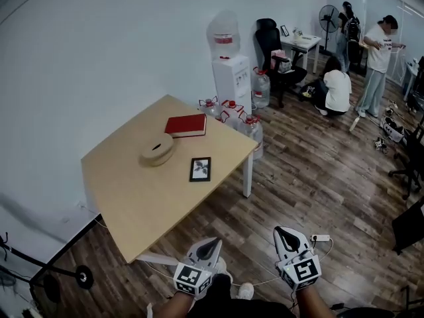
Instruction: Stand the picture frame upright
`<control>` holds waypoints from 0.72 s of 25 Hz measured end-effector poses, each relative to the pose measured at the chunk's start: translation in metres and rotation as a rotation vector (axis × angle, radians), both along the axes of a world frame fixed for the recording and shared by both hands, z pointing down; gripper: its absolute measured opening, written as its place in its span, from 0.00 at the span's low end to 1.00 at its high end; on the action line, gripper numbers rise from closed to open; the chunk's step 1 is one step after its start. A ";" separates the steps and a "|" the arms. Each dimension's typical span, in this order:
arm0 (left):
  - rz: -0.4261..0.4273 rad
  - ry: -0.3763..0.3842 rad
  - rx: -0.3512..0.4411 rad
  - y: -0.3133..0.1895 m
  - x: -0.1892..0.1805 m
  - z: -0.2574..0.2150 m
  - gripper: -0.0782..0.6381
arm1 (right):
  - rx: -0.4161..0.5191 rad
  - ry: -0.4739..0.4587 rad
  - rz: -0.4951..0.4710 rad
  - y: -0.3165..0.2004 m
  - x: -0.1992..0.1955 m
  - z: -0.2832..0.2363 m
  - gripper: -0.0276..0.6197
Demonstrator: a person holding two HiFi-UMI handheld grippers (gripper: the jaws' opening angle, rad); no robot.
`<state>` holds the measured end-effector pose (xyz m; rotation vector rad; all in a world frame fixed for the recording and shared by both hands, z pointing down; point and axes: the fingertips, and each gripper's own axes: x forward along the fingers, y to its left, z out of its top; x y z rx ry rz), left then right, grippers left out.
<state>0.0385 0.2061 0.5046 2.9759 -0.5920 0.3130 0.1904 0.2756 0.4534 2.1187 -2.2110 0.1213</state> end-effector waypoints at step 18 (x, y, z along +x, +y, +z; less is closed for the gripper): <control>-0.061 0.025 -0.037 -0.172 0.000 -0.001 0.10 | -0.029 0.002 -0.065 -0.191 -0.014 0.004 0.06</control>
